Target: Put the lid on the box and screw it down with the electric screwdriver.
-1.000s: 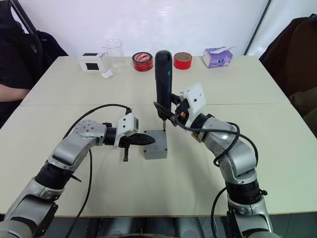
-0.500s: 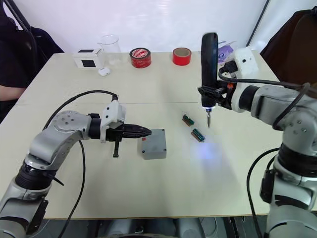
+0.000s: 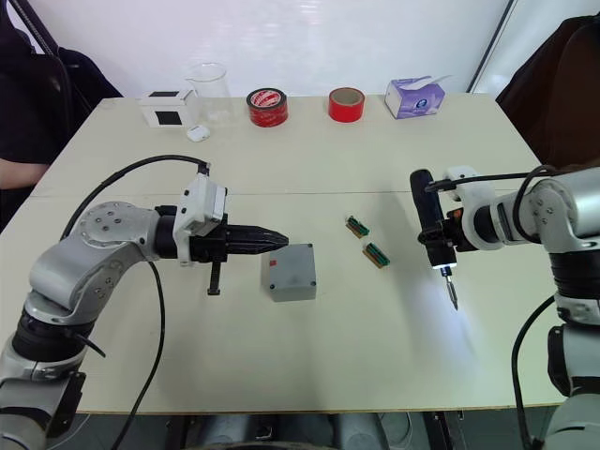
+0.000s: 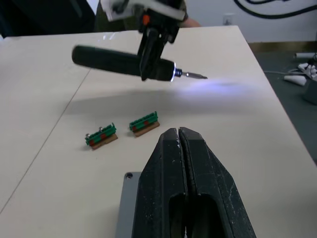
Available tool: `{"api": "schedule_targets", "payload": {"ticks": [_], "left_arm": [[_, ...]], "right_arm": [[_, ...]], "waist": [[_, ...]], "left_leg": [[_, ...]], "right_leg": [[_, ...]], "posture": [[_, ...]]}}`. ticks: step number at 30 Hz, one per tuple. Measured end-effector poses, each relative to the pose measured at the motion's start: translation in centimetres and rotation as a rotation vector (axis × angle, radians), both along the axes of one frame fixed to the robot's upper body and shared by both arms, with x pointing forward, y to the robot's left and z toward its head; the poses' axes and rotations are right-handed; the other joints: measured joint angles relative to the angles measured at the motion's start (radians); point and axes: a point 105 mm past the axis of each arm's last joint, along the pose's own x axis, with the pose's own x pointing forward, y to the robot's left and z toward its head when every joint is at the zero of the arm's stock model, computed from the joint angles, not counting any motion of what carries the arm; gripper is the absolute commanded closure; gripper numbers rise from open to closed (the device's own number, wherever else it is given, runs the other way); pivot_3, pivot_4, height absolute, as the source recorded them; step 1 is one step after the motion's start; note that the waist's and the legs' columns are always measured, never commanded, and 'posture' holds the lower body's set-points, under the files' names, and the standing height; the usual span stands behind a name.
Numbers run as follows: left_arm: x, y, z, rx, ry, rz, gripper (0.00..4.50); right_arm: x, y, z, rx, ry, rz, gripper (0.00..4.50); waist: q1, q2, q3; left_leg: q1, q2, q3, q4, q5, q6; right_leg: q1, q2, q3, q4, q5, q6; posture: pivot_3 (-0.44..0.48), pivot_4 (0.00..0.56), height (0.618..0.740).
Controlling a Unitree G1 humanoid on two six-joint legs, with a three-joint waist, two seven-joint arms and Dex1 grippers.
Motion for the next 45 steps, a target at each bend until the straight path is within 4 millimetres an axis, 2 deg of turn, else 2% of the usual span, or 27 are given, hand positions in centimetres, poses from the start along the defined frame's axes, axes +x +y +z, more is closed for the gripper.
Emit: {"api": "schedule_targets", "payload": {"ticks": [4,6,7,8,10,12,14,15,18,21,23,25,29,34,37,45], "left_arm": [[-0.4,0.1,-0.2,0.001,0.017,-0.002,4.50],[-0.4,0.2,-0.2,0.002,0.015,0.008,4.50],[-0.4,0.3,-0.2,0.001,0.017,0.011,4.50],[-0.4,0.3,-0.2,0.001,0.018,0.013,4.50],[-0.5,0.3,-0.1,0.003,0.015,0.008,4.50],[-0.7,0.3,0.0,0.005,0.011,0.007,4.50],[-0.7,0.5,-0.2,0.012,0.019,0.018,4.50],[-0.7,0.7,-0.4,0.020,0.029,0.026,4.50],[-0.6,1.8,-1.5,0.051,0.061,0.073,4.50],[0.1,3.6,-3.0,0.099,0.098,0.151,4.50],[0.5,4.5,-4.3,0.123,0.126,0.193,4.50],[0.9,5.2,-5.3,0.141,0.142,0.223,4.50],[1.8,6.1,-8.3,0.228,0.177,0.258,4.50],[2.5,5.1,-9.6,0.218,0.183,0.236,4.50],[3.0,4.1,-9.8,0.204,0.176,0.219,4.50],[4.8,2.6,-10.4,0.189,0.175,0.225,4.50]], "right_arm": [[0.2,-0.4,-1.8,0.000,0.067,-0.041,2.65],[0.3,-0.4,-2.0,-0.006,0.077,-0.046,2.65],[0.4,-0.4,-2.1,-0.004,0.077,-0.048,1.67],[0.6,-0.3,-2.1,0.003,0.075,-0.049,1.42],[0.8,-0.1,-2.0,0.005,0.064,-0.042,0.63],[1.0,-0.1,-1.9,0.006,0.055,-0.039,0.13],[1.1,0.2,-1.6,0.010,0.041,-0.022,0.05],[1.2,0.3,-1.3,0.010,0.025,-0.008,0.05],[1.7,0.9,1.9,-0.040,-0.141,0.110,0.05],[1.8,4.0,5.5,-0.009,-0.342,0.297,0.05],[1.0,6.4,6.9,0.025,-0.446,0.443,0.50],[0.0,8.2,6.5,0.042,-0.471,0.545,1.05],[-2.1,12.2,3.1,0.119,-0.450,0.708,2.60],[-2.3,13.5,0.1,0.064,-0.463,0.745,4.43],[-3.0,14.8,-1.9,0.091,-0.421,0.776,4.43],[-3.8,15.9,-3.8,0.093,-0.359,0.805,4.43]], "waist": [[0.000,0.000,0.000],[0.000,0.000,0.000],[0.000,0.000,0.000],[0.000,0.000,0.000],[0.000,0.000,0.000],[0.000,0.000,0.000],[0.000,0.000,0.000],[0.000,0.000,0.000],[-0.001,0.001,0.001],[-0.006,0.001,0.001],[-0.001,0.001,0.001],[0.004,0.000,0.001],[0.003,-0.001,0.001],[0.004,-0.002,0.001],[0.001,-0.002,0.001],[0.006,-0.002,0.001]], "left_leg": [[0.000,0.000,0.000,0.000,0.000,0.000],[0.000,0.000,0.000,0.000,0.000,0.000],[0.000,0.000,0.000,0.000,0.000,0.000],[0.000,0.000,0.000,0.000,0.000,0.000],[0.000,0.000,0.000,0.000,0.000,0.000],[0.000,0.000,0.000,0.000,0.000,0.000],[0.000,0.000,0.000,0.000,0.000,0.000],[0.000,0.000,0.000,0.000,0.000,0.000],[0.000,0.000,0.000,0.000,0.000,0.000],[0.001,0.001,0.000,0.000,0.000,0.000],[0.001,0.002,-0.001,0.000,0.000,0.000],[0.001,0.001,-0.001,0.000,0.000,0.000],[0.001,0.000,0.000,0.001,0.000,0.000],[0.000,0.000,0.000,0.002,0.000,0.000],[0.001,0.000,0.000,0.002,0.000,0.000],[0.001,0.000,-0.001,0.002,0.000,0.000]], "right_leg": [[0.000,0.000,0.000,0.000,0.000,0.000],[0.000,0.001,0.000,0.000,0.000,0.000],[0.000,0.001,0.000,0.000,0.000,0.000],[0.000,0.001,0.000,0.000,0.000,0.000],[0.000,0.001,0.000,0.000,0.000,0.000],[0.000,0.001,0.000,0.000,0.000,0.000],[0.000,0.001,0.000,0.000,0.000,0.000],[0.000,0.001,0.000,0.000,0.000,0.000],[-0.001,0.001,0.000,0.000,0.000,0.000],[-0.001,0.002,0.000,0.001,0.000,0.000],[0.000,0.002,0.000,0.001,0.000,0.000],[0.001,0.001,-0.001,0.001,0.000,0.000],[0.001,0.000,-0.001,0.000,0.000,0.000],[0.001,-0.001,-0.001,0.001,0.000,0.000],[0.001,0.000,-0.001,0.002,0.000,0.000],[0.001,0.000,-0.002,0.003,0.000,0.000]], "posture": [[0.000,0.150,0.740],[0.000,0.150,0.740],[0.000,0.150,0.740],[0.000,0.150,0.740],[0.000,0.150,0.740],[0.000,0.150,0.740],[0.000,0.150,0.740],[0.000,0.150,0.740],[0.000,0.150,0.740],[0.000,0.150,0.740],[0.000,0.150,0.740],[0.000,0.150,0.740],[0.000,0.150,0.740],[0.000,0.150,0.740],[0.000,0.150,0.740],[0.000,0.150,0.740]]}}
